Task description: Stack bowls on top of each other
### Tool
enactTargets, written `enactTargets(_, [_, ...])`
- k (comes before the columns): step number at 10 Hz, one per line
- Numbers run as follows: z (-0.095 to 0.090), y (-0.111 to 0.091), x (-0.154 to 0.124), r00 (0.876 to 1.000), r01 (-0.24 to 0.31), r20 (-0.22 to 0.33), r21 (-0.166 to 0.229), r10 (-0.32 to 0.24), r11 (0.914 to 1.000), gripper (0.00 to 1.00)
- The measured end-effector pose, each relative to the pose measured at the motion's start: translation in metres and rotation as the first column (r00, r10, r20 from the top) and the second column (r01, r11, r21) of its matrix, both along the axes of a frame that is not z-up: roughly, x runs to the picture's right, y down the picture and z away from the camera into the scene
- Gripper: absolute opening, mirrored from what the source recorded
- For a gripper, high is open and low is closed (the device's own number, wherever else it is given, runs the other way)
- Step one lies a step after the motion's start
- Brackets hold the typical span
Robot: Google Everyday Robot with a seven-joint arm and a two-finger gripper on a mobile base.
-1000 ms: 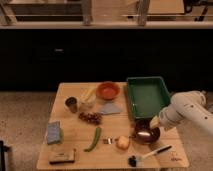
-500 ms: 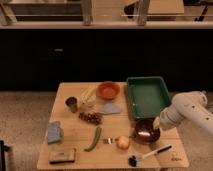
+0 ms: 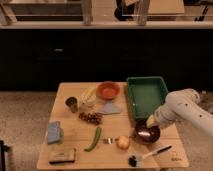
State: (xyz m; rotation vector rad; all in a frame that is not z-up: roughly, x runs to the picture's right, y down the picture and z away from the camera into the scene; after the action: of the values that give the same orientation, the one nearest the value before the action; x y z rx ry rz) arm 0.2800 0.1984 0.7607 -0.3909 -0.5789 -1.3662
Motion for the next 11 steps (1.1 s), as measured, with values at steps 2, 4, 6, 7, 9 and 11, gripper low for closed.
enactTargets(2, [0.003, 0.009, 0.01, 1.0, 0.005, -0.003, -0.016, -0.005, 0.9999, 0.78])
enactTargets(4, [0.008, 0.015, 0.012, 1.0, 0.014, -0.008, -0.034, -0.014, 0.9993, 0.8])
enactTargets(6, [0.015, 0.028, 0.016, 1.0, 0.009, 0.001, -0.062, -0.009, 0.9981, 0.8])
enactTargets(7, [0.018, 0.034, 0.015, 1.0, 0.007, 0.012, -0.07, -0.006, 0.9976, 0.8])
enactTargets(9, [0.027, 0.048, 0.018, 0.999, -0.007, 0.032, -0.08, 0.01, 0.9968, 0.8])
enactTargets(11, [0.035, 0.054, 0.016, 0.999, -0.012, 0.049, -0.091, 0.016, 0.9958, 0.66])
